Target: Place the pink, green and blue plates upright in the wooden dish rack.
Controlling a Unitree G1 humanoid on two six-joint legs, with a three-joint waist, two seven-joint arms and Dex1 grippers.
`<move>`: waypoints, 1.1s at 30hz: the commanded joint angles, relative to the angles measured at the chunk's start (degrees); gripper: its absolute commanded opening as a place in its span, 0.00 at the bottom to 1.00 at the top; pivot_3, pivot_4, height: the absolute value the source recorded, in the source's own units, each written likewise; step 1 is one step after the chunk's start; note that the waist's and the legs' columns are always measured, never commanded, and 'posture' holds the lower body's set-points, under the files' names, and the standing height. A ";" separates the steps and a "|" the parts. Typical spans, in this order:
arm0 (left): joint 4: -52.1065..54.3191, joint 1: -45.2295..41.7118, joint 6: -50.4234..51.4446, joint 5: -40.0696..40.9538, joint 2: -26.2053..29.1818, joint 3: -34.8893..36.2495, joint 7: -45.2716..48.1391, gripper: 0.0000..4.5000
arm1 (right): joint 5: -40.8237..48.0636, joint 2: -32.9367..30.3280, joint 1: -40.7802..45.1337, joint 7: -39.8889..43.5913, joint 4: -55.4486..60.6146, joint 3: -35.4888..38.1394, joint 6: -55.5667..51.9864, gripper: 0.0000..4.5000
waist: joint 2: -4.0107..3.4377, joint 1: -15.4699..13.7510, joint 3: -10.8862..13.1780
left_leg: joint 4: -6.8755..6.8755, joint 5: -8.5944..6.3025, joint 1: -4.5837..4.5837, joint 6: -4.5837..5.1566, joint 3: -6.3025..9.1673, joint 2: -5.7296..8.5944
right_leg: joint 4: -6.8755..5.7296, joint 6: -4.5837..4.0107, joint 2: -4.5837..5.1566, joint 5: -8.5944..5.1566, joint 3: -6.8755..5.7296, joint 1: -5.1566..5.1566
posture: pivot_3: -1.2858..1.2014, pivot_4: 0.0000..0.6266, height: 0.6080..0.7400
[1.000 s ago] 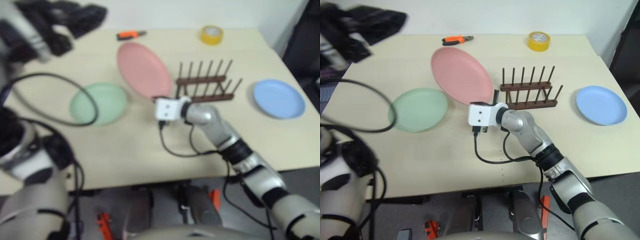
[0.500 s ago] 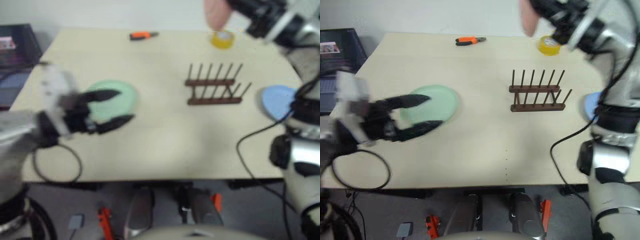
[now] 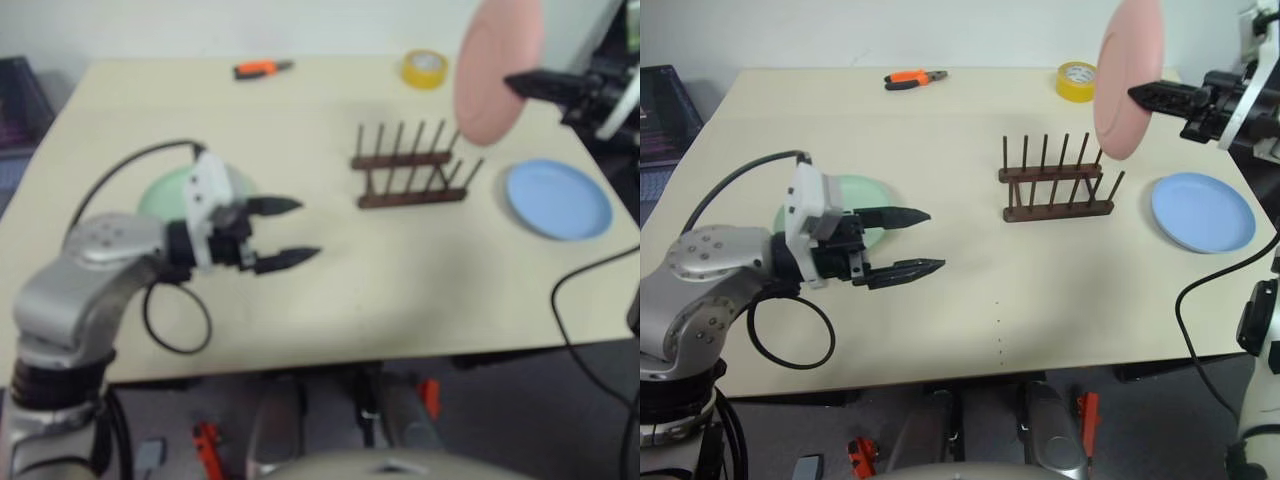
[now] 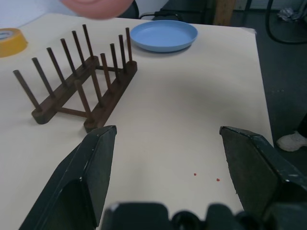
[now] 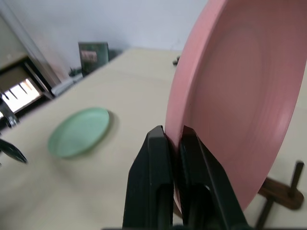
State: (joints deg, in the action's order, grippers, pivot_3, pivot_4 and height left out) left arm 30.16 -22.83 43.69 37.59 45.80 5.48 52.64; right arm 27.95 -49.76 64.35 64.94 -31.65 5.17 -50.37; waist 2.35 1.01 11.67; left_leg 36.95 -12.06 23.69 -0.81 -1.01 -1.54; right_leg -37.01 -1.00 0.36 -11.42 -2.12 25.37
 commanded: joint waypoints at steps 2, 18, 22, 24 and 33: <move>1.02 -0.47 -0.83 0.42 1.09 0.89 -0.17 0.84 | -1.84 -0.21 1.58 1.92 -1.82 -0.33 3.61 0.00 | 0.00 0.00 0.00 | 0.00 0.00 0.00 0.00 0.01 0.00 | 0.00 0.00 -0.12 0.00 0.00 0.00 | 0.52 0.24 1.00; 2.35 1.06 -0.29 1.58 2.75 2.26 -1.59 0.84 | -5.96 2.07 1.59 -0.94 -6.14 -0.02 7.71 0.06 | -0.02 -0.04 0.01 | 0.02 -0.01 0.05 -0.02 0.00 -0.04 | 0.02 0.00 -0.10 0.00 0.06 0.01 | 0.52 0.24 1.00; 2.31 1.23 -0.27 1.64 3.07 2.21 -1.67 0.84 | -6.60 2.22 2.46 -1.16 -8.81 0.49 9.14 0.31 | -0.02 -0.04 0.01 | 0.01 -0.01 0.06 -0.02 -0.03 -0.04 | 0.03 0.00 -0.10 0.01 0.08 0.01 | 0.52 0.24 1.00; 2.28 1.25 -0.28 1.72 3.24 2.20 -1.72 0.84 | -7.07 2.15 2.94 -1.15 -10.52 0.47 10.71 0.46 | -0.02 -0.04 0.01 | 0.01 -0.01 0.05 -0.02 -0.05 -0.04 | 0.03 0.00 -0.09 0.01 0.10 0.00 | 0.52 0.24 1.00; 1.54 2.19 -0.54 1.14 4.77 3.89 -2.11 0.84 | -8.82 1.23 4.75 -0.34 -14.25 1.26 18.68 0.99 | -0.03 0.00 0.02 | 0.01 -0.01 0.02 -0.02 -0.05 -0.03 | 0.01 0.00 -0.12 0.01 0.09 0.01 | 0.52 0.24 1.00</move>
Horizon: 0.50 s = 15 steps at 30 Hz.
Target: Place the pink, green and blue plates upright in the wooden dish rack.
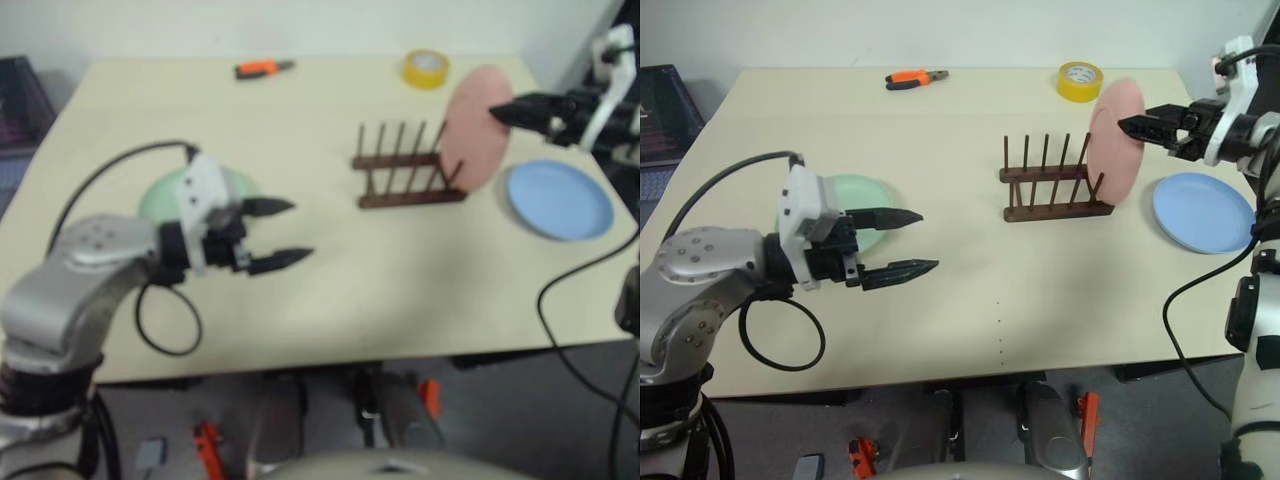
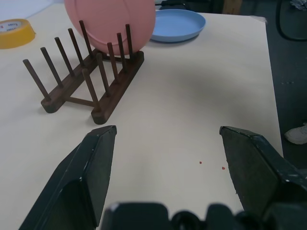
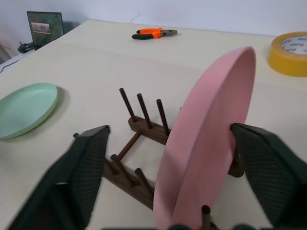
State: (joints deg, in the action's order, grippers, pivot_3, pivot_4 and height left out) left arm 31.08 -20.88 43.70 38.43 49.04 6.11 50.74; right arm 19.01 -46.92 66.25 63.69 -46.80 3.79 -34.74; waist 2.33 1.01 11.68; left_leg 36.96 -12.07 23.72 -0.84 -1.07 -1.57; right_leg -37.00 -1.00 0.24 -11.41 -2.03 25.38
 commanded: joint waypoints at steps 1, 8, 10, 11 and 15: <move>-0.16 0.54 -0.72 -0.17 2.05 4.38 -0.58 0.84 | 0.14 -2.04 3.10 1.13 1.53 2.86 3.93 0.99 | -0.01 0.04 0.01 | 0.00 0.00 0.00 0.00 -0.01 0.00 | 0.00 0.00 0.00 0.00 0.01 0.00 | 0.52 0.24 1.00; -6.77 0.23 0.67 -1.42 4.45 12.74 -4.94 0.84 | 1.13 -5.04 1.42 2.48 13.91 3.25 4.03 0.99 | -0.08 0.03 0.05 | -0.01 0.00 -0.01 0.00 0.02 -0.05 | 0.00 -0.01 -0.01 0.00 -0.03 0.01 | 0.52 0.24 1.00; -10.00 0.02 2.32 -1.46 5.21 16.56 -7.24 0.84 | 4.79 -5.75 -1.53 4.28 24.81 3.87 -0.01 0.99 | -0.08 0.02 0.05 | -0.03 0.00 -0.01 0.00 0.01 -0.09 | 0.00 0.00 -0.01 -0.01 -0.02 0.03 | 0.52 0.24 1.00; -11.78 0.08 2.88 -2.17 5.70 18.02 -8.56 0.84 | 7.08 -5.69 -3.21 4.90 30.42 4.17 -2.53 0.99 | -0.08 0.04 0.05 | -0.06 0.00 -0.01 0.00 0.04 -0.12 | 0.01 -0.01 -0.01 -0.01 -0.05 0.03 | 0.52 0.24 1.00; -21.74 -2.76 4.82 -6.89 6.08 20.03 -16.88 0.84 | 11.46 -3.19 -9.41 3.89 47.26 2.06 -6.78 0.99 | -0.10 0.04 0.04 | -0.05 -0.02 -0.07 -0.03 0.11 -0.22 | -0.03 -0.01 0.08 -0.02 -0.09 -0.01 | 0.52 0.24 1.00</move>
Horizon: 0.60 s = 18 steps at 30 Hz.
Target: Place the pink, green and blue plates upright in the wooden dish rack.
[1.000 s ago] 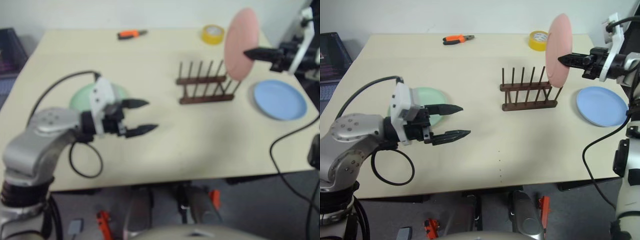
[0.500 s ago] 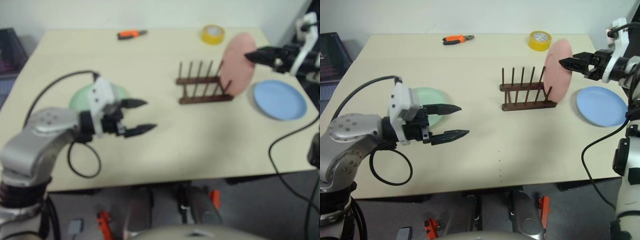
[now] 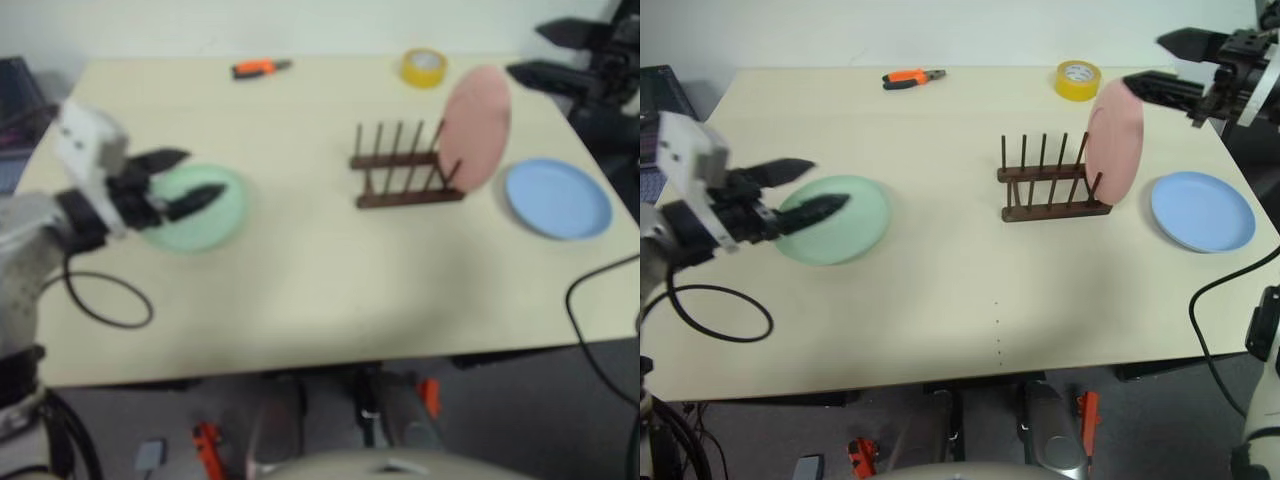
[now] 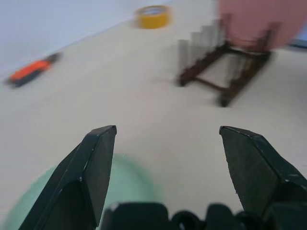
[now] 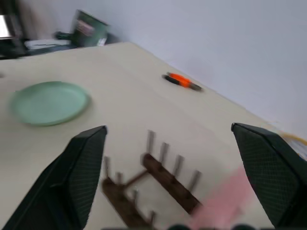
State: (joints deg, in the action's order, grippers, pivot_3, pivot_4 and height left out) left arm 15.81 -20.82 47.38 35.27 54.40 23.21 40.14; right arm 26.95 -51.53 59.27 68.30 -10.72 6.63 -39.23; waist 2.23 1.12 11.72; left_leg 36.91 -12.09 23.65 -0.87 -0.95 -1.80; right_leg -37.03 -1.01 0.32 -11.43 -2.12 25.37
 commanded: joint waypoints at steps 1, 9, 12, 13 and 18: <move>-9.91 -4.41 1.50 -5.04 0.43 2.89 -8.78 0.84 | 4.04 2.69 -3.45 -1.89 14.23 -1.68 -3.15 0.99 | 0.00 -0.10 0.00 | 0.01 0.00 -0.09 0.00 0.02 -0.01 | -0.04 0.00 0.04 0.00 -0.03 -0.06 | 0.52 0.24 1.00; -37.79 -17.32 -2.81 -14.68 -3.27 -6.40 -13.31 0.84 | 1.92 12.52 -8.77 -10.58 24.50 -10.39 -4.61 0.99 | 0.03 -0.66 -0.04 | 0.08 0.05 -0.25 -0.07 -0.06 0.03 | -0.16 0.11 0.05 0.11 -0.02 -0.15 | 0.52 0.24 1.00; -46.22 -20.41 -5.04 -16.79 -5.40 -9.14 -12.27 0.84 | 1.83 13.25 -9.55 -12.00 26.27 -11.79 -5.66 0.99 | 0.06 -1.09 -0.06 | 0.07 0.05 -0.02 -0.08 -0.16 0.00 | -0.12 0.08 0.08 0.11 0.02 0.01 | 0.52 0.24 1.00; -48.45 -21.16 -5.67 -17.41 -6.04 -9.83 -11.92 0.84 | 1.94 13.29 -9.82 -12.26 26.81 -12.01 -5.92 0.99 | 0.10 -1.16 -0.08 | 0.08 0.04 0.11 -0.08 -0.17 0.03 | -0.06 0.07 0.14 0.10 0.02 0.07 | 0.52 0.24 1.00; -57.33 -23.26 -9.46 -20.51 -9.68 -12.75 -10.17 0.84 | 3.23 13.04 -10.84 -12.92 29.42 -11.64 -8.05 0.99 | 0.21 -1.17 -0.14 | 0.10 0.01 0.28 -0.12 -0.37 0.23 | 0.04 0.16 0.68 0.14 0.00 0.15 | 0.52 0.24 1.00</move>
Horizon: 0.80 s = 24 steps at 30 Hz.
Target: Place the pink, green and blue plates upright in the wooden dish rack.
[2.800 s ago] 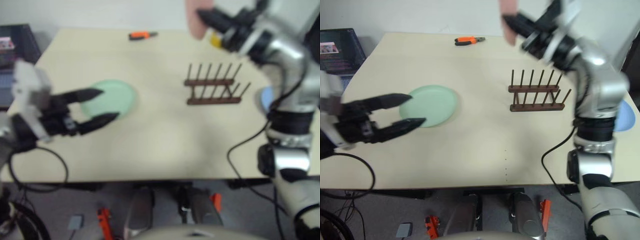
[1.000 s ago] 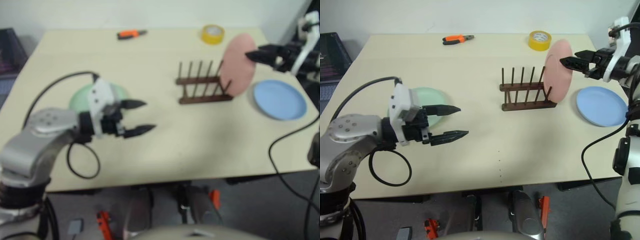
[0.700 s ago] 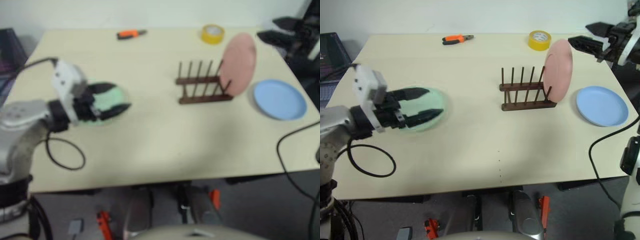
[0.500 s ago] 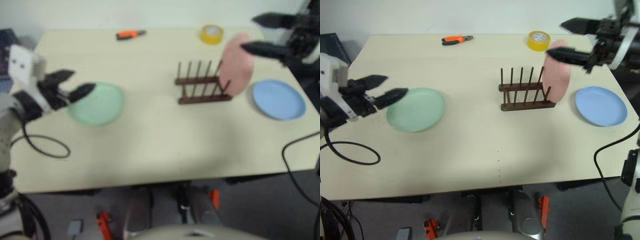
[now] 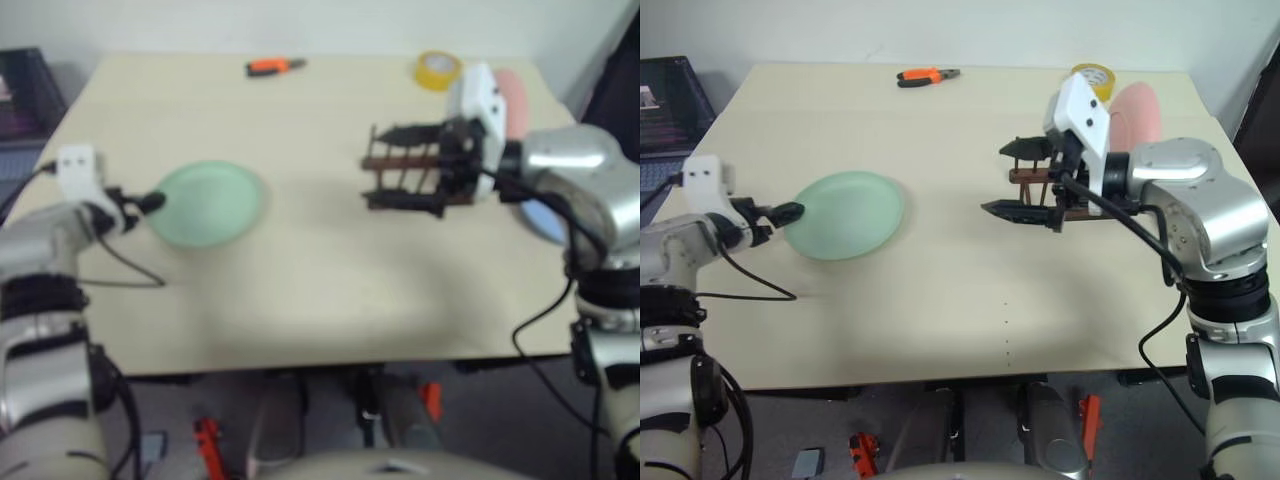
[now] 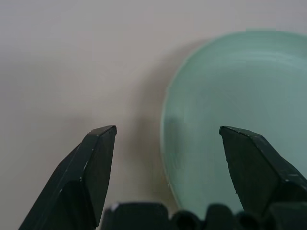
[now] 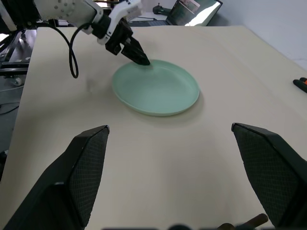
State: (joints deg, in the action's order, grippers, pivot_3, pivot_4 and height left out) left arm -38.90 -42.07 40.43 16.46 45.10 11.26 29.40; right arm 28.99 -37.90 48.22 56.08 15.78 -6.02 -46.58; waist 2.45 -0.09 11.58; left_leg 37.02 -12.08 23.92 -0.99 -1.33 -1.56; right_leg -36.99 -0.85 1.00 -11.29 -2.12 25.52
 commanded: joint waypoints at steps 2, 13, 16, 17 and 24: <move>-4.28 -2.20 -3.11 -3.04 -1.66 -2.14 0.78 0.84 | 1.40 -0.63 0.00 -0.95 3.66 1.17 -1.31 0.99 | 0.03 0.07 -0.01 | 0.05 0.00 -0.02 0.00 -0.07 0.00 | 0.01 0.10 0.02 0.06 -0.01 0.00 | 0.52 0.24 1.00; -2.89 -3.51 -3.03 -4.40 -5.08 -2.16 -0.21 0.40 | 2.33 0.53 -0.42 -2.85 6.15 -0.05 -2.86 1.00 | 0.03 0.01 -0.06 | 0.08 0.03 -0.46 0.04 -0.18 -0.10 | -0.13 0.15 0.04 0.10 0.01 -0.33 | 0.52 0.24 1.00; -0.03 -4.79 -1.09 -3.11 -4.99 -0.20 -1.42 0.16 | 2.35 0.96 -0.24 -3.11 5.97 -0.22 -2.45 1.00 | 0.04 0.02 -0.06 | 0.07 0.03 -0.43 0.04 -0.22 -0.09 | -0.10 0.16 0.05 0.10 0.02 -0.31 | 0.52 0.24 1.00; 0.97 -5.11 -0.37 -2.69 -4.94 0.37 -1.77 0.09 | 2.35 1.16 -0.19 -3.21 5.89 -0.26 -2.36 1.00 | 0.05 0.02 -0.07 | 0.08 0.03 -0.35 0.04 -0.19 -0.09 | -0.08 0.16 0.06 0.10 0.02 -0.28 | 0.52 0.24 1.00; 13.72 -9.15 6.48 -1.09 -4.20 3.54 -6.76 0.01 | -7.10 2.99 0.54 -4.75 1.92 -7.70 6.34 1.00 | 0.08 0.26 -0.06 | 0.08 0.03 -0.28 0.04 -0.18 -0.10 | -0.04 0.18 0.06 0.11 0.03 -0.23 | 0.52 0.24 1.00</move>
State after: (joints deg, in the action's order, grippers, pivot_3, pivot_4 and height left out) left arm -30.54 -48.30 45.62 14.60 39.85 13.55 23.53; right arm 24.87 -35.41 47.79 52.02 18.37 -12.20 -43.88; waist 2.52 0.17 11.52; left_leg 37.10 -12.05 23.65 -0.96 -1.50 -1.66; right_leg -37.04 -0.67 1.04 -11.17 -2.09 25.31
